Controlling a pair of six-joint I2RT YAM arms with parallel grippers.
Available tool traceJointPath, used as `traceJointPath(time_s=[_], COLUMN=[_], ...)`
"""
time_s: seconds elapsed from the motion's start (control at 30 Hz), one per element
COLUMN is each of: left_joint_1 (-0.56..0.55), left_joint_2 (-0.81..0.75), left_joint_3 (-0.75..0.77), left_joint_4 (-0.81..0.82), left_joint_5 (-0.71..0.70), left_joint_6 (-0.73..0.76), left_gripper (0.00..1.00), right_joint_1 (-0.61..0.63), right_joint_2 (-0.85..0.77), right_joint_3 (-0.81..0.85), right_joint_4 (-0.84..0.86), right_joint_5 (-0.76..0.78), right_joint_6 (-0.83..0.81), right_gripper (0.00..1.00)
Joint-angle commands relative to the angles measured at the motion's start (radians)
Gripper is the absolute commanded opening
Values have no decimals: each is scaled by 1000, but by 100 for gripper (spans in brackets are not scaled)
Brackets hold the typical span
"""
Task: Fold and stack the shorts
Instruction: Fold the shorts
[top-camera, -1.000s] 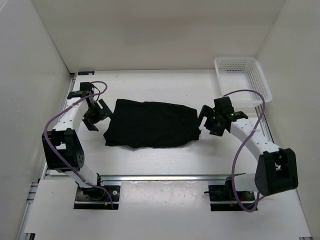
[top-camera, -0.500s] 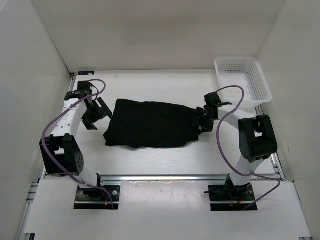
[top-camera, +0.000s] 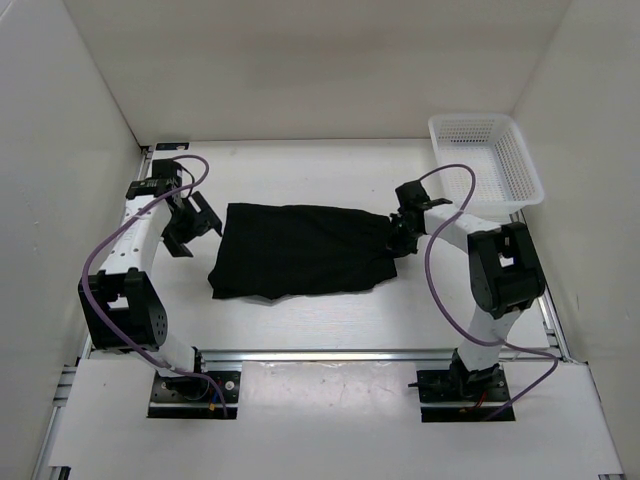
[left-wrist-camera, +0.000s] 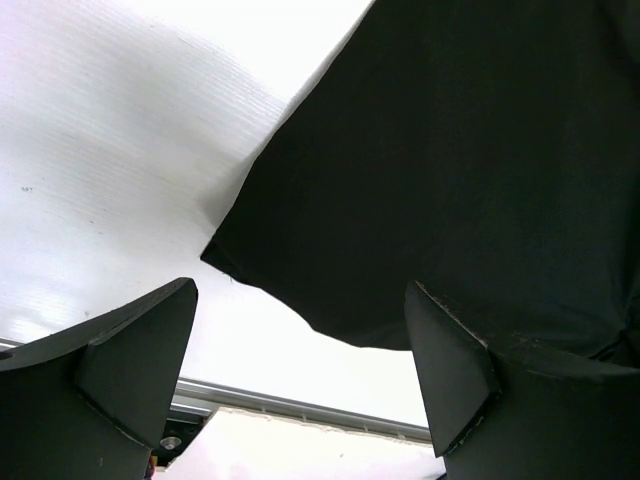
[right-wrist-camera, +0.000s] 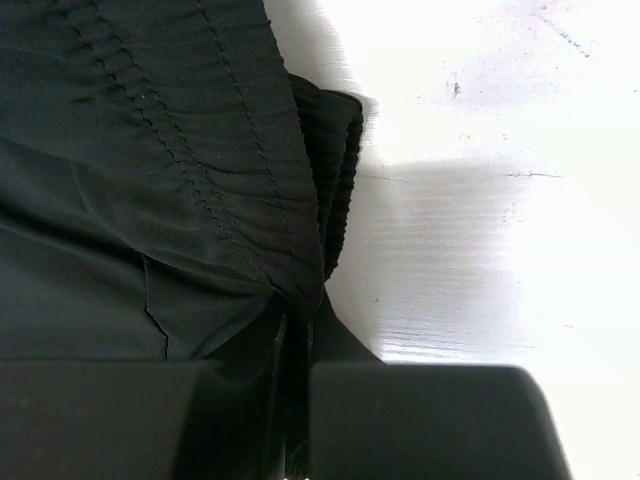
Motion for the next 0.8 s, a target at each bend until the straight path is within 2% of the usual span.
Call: traceJointPath(time_s=[0.0,0.17,0.27,0.47,0.57,0.77], left_joint_1=[6,6,-5,-63,-86,-128], left_joint_2=[-25,-51,-16,-42,-32,88], left_joint_3=[31,0,-20,-29,-40,-76], left_joint_4=[-12,-1,8,18,41,119], left_joint_5=[-8,2,25,90,90,90], left_joint_6=[23,23,23,23,14,3], left_gripper=[96,96,93,90,90,88], right_joint_1=[5,28,28,37,37,129], right_joint_2=[-9,-135,-217,-293,-302,-270], right_joint_3=[-19,-10,31,134,172,320], right_joint_4=[-84,-190,-257,-400,-429,-484], right_joint_5=[147,291,368,489,489,547], right_joint_6=[-21,-11,-44,-103,-113,-113], right_gripper=[0,0,0,0,0,0])
